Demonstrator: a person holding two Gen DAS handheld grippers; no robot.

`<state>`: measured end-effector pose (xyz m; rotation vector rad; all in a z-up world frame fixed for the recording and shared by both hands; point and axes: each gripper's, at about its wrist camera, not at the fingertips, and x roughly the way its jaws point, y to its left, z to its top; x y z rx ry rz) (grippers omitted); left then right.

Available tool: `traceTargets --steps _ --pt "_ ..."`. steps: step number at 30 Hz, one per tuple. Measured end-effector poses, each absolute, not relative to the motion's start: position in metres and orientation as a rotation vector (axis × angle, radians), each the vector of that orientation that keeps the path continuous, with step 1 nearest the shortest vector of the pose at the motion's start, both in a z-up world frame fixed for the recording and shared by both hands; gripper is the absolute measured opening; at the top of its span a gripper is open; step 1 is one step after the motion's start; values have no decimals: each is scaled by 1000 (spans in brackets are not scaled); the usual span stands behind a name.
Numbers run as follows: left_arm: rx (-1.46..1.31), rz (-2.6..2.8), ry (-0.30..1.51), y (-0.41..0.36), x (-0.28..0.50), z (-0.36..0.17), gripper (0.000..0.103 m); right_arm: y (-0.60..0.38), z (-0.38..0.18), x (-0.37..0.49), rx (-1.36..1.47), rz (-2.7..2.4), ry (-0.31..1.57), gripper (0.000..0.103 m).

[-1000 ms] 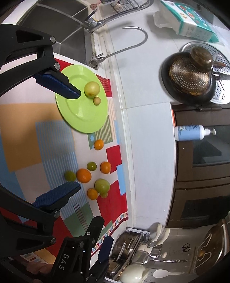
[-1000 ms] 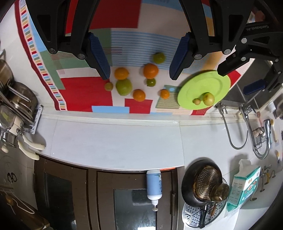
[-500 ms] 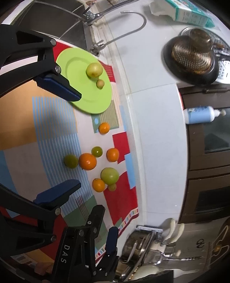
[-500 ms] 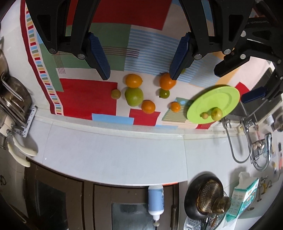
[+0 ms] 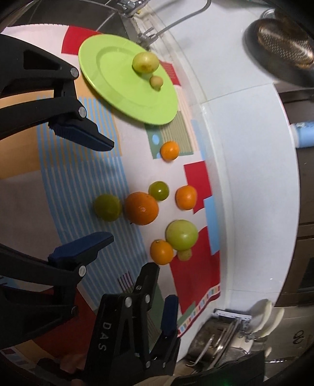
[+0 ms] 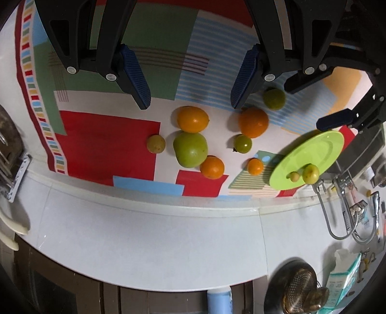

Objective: Organize fruits
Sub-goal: 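Withdraw both open grippers from the plate toward the remaining fruits, then grasp a green tomato with the left gripper while the right gripper grasps an orange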

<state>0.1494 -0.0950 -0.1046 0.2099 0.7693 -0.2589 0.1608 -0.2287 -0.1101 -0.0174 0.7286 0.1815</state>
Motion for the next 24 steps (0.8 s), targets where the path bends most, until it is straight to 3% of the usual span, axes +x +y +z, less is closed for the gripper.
traceTargets --steps 7,17,24 --pt "191 -290 820 -98 164 -118 54 -225 -126 183 -16 200 765 66" --pt "163 -360 879 -101 175 -128 29 -222 -137 210 6 224 827 57" --pt "154 -355 856 -98 175 -121 29 -219 -142 219 7 239 857 41"
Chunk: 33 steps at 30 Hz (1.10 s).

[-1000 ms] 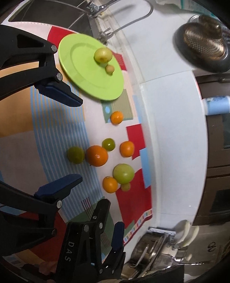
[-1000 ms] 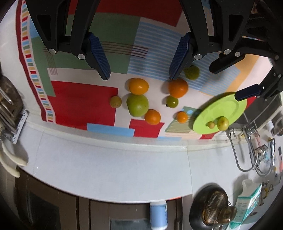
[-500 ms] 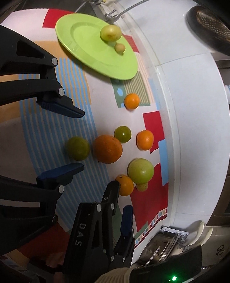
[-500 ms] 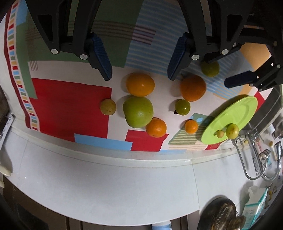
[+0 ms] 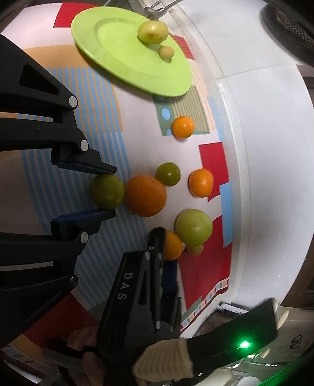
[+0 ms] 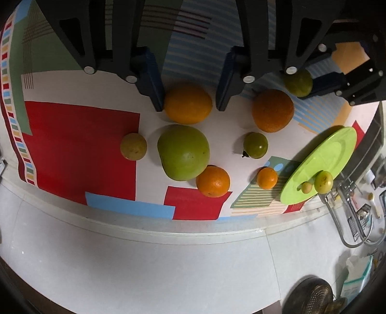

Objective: Organize fruits
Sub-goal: 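Grasp a green tomato with the left gripper while the right gripper grasps an orange, then carry the green tomato and orange toward the green plate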

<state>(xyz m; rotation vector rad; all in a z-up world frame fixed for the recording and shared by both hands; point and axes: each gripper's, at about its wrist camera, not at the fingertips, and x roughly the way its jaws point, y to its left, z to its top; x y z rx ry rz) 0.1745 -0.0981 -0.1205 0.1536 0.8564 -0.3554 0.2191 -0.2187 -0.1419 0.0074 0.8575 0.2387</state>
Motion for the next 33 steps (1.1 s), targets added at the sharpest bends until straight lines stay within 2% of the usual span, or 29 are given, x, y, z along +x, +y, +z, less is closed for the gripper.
traceTargets --steps 13,33 --pt "126 -338 797 -88 172 -102 29 -214 -126 197 -14 232 812 40" --pt "90 -279 670 -44 115 -58 29 -183 -72 132 7 253 705 40"
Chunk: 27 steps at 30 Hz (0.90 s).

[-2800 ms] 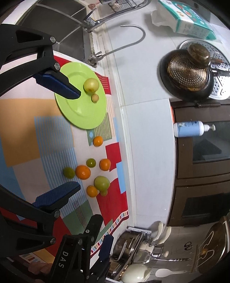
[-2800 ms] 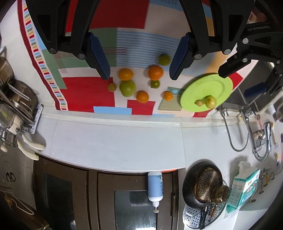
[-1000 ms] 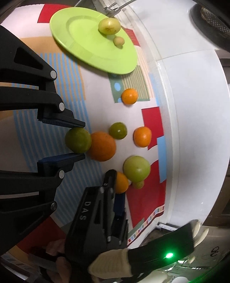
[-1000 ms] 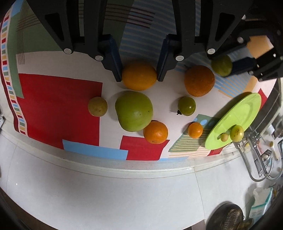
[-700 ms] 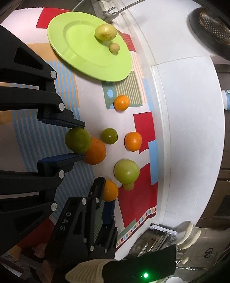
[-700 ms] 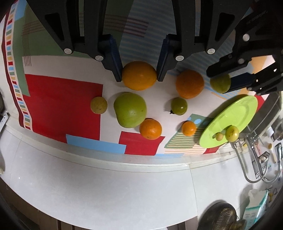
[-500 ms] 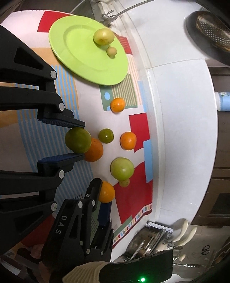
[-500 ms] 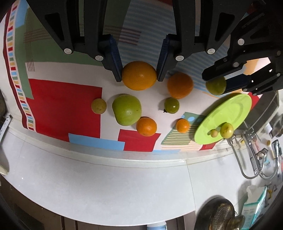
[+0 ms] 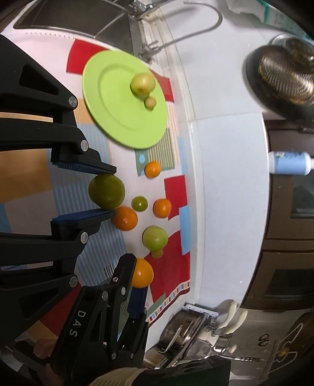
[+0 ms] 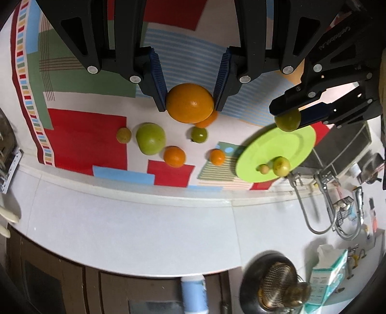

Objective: Organize fruits
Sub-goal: 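Carry the green tomato and orange toward the green plate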

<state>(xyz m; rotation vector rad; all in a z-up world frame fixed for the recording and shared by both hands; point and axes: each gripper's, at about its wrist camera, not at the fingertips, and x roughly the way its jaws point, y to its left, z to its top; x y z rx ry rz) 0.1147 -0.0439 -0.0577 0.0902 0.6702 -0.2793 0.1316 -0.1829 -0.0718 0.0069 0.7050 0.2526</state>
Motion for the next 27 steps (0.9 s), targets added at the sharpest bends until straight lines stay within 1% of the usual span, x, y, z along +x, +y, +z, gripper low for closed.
traceTargets --steps 14,27 --pt "96 -215 599 15 85 -32 29 -129 -46 105 0 294 625 40" --pt "94 -163 565 66 89 -23 29 -75 -29 103 -17 333 553 40"
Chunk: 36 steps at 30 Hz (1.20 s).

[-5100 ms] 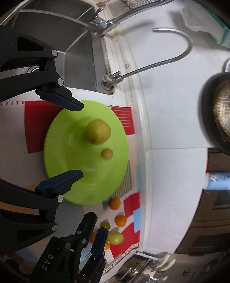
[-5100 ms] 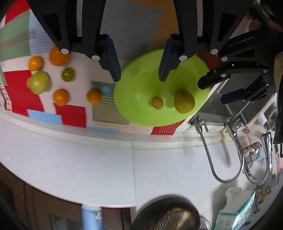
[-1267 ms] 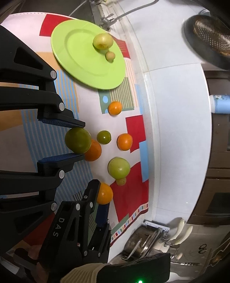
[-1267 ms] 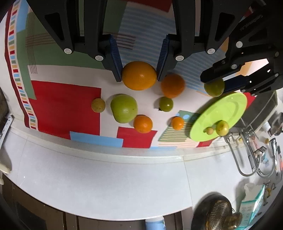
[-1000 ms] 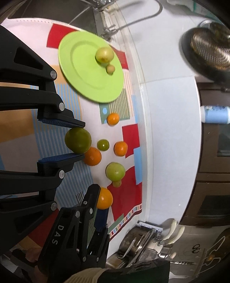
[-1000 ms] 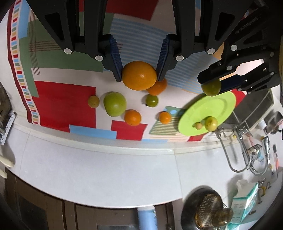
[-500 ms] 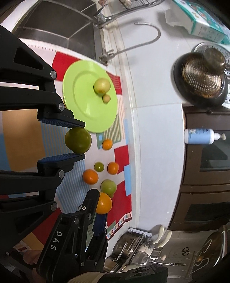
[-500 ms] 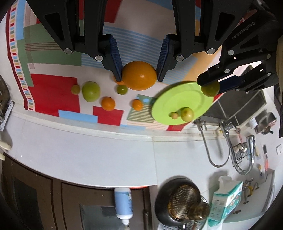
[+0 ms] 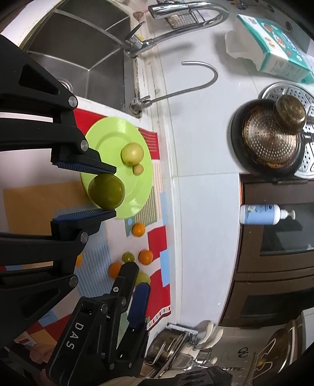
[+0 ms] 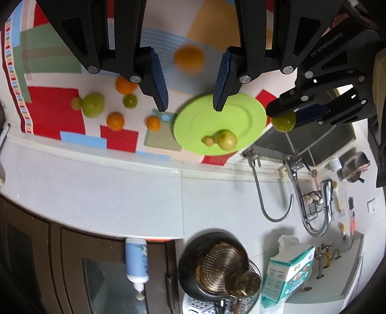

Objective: Organize fruits
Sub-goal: 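Carry the green tomato and orange toward the green plate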

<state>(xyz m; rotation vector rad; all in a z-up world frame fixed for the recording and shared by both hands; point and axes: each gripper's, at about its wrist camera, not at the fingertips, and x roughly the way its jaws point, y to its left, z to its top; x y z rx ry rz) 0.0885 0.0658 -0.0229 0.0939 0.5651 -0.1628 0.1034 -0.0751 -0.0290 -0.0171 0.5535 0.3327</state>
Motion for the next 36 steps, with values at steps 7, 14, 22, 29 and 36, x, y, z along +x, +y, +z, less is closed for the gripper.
traceTargets --steps 7,14,22,29,36 --pt "80 -151 613 81 96 -38 29 -71 -45 116 13 317 611 40" --pt "121 -146 648 90 85 -58 29 -58 -76 110 -6 348 754 44" --pt "69 -173 689 101 83 -71 29 -47 -75 101 -20 336 750 44" --pt "86 -233 659 97 87 -66 29 -44 -72 90 -20 301 744 44" --pt "107 -312 659 96 87 -58 29 -47 -66 77 7 226 742 45"
